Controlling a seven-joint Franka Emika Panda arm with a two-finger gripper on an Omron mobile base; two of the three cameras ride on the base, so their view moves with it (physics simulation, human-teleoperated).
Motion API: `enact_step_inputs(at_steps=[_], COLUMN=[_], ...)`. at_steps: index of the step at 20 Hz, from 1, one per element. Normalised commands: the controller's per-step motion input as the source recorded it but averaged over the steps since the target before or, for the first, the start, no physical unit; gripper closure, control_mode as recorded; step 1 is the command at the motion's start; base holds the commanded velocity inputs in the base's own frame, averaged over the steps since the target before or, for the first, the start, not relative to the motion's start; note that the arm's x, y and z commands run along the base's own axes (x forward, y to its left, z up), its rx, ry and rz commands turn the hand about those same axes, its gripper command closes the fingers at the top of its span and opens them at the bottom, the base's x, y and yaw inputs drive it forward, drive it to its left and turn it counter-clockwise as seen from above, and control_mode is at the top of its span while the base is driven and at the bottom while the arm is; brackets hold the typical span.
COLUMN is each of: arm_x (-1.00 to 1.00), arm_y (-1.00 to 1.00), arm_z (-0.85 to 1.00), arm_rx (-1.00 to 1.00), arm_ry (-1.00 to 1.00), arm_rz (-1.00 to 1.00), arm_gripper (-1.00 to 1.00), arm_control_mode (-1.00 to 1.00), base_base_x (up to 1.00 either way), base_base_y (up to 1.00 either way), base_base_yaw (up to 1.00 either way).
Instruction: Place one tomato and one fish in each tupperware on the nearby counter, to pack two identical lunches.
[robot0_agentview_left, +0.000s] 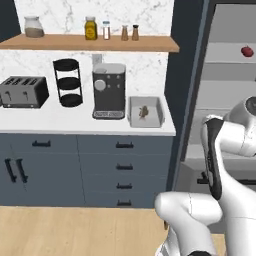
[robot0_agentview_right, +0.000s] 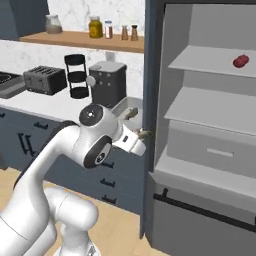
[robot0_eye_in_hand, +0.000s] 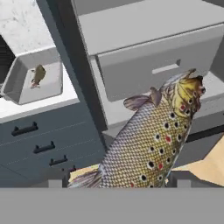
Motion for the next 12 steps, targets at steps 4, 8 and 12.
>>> enact_step_inputs(at_steps=[4, 8, 12], arm_x=[0.0, 0.0, 0.0], arm_y=[0.0, 0.0, 0.0], arm_z=[0.0, 0.0, 0.0], arm_rx=[0.0, 0.0, 0.0], arm_ry=[0.0, 0.0, 0.0], arm_rz=[0.0, 0.0, 0.0], arm_gripper=[1.0, 1.0, 1.0], arm_control_mode=[1.0, 1.0, 1.0], base_base_x=[-0.08, 0.83, 1.0], base_base_y=[1.0, 1.0, 1.0], base_base_yaw=[0.43, 0.18, 0.0])
